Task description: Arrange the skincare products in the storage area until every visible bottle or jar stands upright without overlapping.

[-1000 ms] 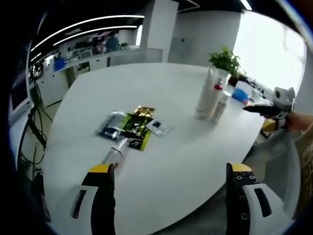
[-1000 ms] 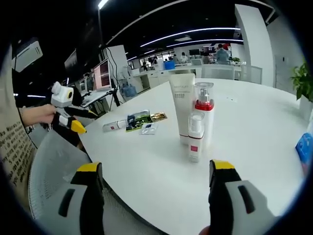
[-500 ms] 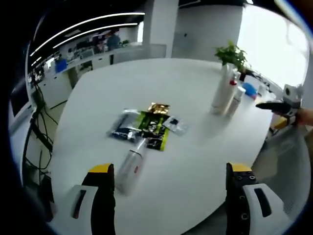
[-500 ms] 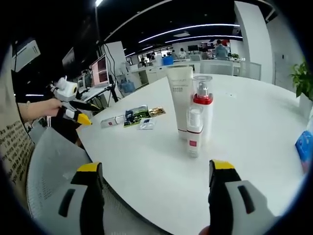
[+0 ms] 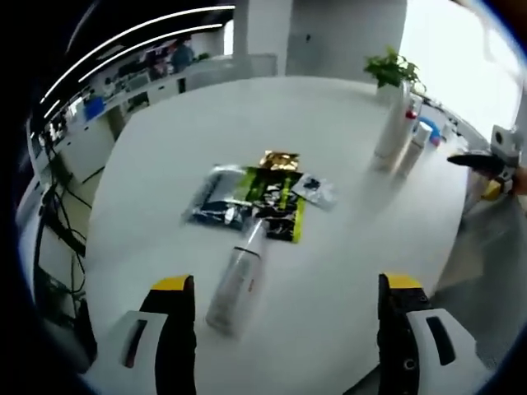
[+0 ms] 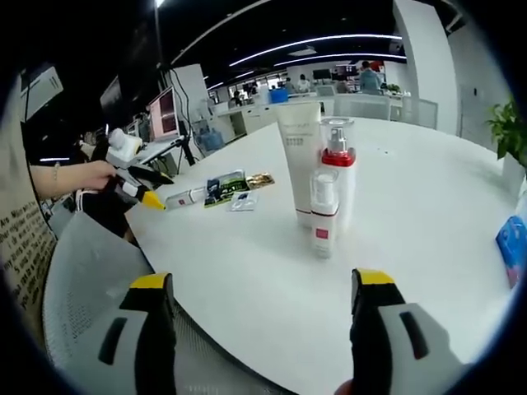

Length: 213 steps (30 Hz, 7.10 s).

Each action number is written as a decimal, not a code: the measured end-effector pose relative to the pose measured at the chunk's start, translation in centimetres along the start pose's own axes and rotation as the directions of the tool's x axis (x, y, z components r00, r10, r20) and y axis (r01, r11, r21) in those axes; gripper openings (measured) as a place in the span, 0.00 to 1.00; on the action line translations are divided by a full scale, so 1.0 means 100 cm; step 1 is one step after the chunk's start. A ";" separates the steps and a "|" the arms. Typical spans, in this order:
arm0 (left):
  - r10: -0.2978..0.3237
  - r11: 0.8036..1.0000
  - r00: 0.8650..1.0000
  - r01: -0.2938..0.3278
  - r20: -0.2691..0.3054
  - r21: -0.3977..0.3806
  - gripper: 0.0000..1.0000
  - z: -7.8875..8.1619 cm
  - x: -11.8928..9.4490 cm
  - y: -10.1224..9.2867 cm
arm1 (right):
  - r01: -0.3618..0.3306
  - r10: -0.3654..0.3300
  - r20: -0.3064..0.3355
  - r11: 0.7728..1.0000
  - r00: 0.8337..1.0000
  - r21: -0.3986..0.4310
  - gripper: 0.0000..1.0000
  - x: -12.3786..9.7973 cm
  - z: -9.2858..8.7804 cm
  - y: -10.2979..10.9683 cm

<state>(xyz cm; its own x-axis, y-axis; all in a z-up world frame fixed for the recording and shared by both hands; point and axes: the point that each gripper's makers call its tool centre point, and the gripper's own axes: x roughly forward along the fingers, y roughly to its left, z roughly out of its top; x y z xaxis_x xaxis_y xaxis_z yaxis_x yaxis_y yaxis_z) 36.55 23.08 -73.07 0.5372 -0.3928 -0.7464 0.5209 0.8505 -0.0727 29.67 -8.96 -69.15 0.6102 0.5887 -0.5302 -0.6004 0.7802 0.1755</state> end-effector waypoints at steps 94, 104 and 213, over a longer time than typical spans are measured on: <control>-0.118 0.993 0.993 0.118 -0.024 0.000 0.17 0.008 0.000 -0.036 | -0.165 0.165 0.014 0.985 0.986 -0.053 0.85 0.014 0.023 0.062; -0.172 0.984 0.983 0.174 0.063 -0.028 0.17 0.026 -0.014 -0.067 | -0.214 0.218 0.101 0.976 0.971 -0.044 0.85 0.016 0.052 0.080; -0.495 0.764 0.867 0.405 0.055 0.502 0.17 0.078 -0.001 -0.231 | -0.098 0.153 0.184 0.956 0.971 -0.278 0.22 0.025 0.102 0.102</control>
<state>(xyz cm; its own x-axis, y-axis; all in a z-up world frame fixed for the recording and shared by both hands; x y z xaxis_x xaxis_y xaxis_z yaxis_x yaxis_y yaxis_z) 29.63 0.75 -66.16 0.2442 -0.7809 -0.5750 0.9485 0.3157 -0.0259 30.40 2.63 -60.24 0.5958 0.7296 -0.3358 -0.7769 0.6295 -0.0108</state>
